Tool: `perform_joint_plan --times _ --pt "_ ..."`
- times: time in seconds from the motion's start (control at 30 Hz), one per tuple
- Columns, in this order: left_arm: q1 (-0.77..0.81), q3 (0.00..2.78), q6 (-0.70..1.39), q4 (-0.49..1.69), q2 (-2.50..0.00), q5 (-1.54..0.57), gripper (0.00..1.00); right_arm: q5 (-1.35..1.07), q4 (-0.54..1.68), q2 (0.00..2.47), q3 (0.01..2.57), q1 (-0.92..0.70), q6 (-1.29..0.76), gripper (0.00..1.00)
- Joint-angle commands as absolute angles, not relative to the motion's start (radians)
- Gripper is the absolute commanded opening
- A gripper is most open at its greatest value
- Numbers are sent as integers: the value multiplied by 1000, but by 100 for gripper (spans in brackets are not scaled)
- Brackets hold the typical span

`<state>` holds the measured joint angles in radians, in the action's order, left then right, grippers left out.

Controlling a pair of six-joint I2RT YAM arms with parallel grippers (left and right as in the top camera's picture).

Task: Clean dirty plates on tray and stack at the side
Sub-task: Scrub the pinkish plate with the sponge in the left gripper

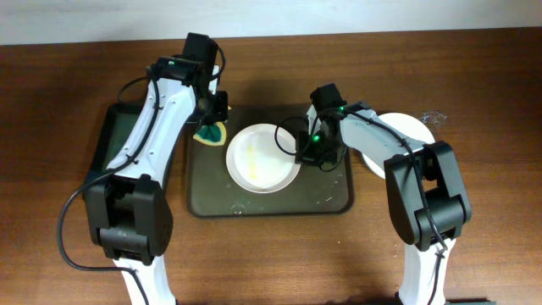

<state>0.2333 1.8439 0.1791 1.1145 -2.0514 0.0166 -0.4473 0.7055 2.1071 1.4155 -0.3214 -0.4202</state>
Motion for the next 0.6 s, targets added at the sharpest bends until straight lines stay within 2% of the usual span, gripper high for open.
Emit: perform_joint_plan --times 0.0,0.17,0.57 --pt "259 1847 159 1116 -2047 -6 0 -464 713 2133 1397 -327 -428 4" --pt "276 1790 159 1080 -2048 -84 0 -464 710 2133 1397 -327 -428 4" --pt "398 1442 173 740 -2048 -139 0 -464 712 2133 1397 -327 -428 4"
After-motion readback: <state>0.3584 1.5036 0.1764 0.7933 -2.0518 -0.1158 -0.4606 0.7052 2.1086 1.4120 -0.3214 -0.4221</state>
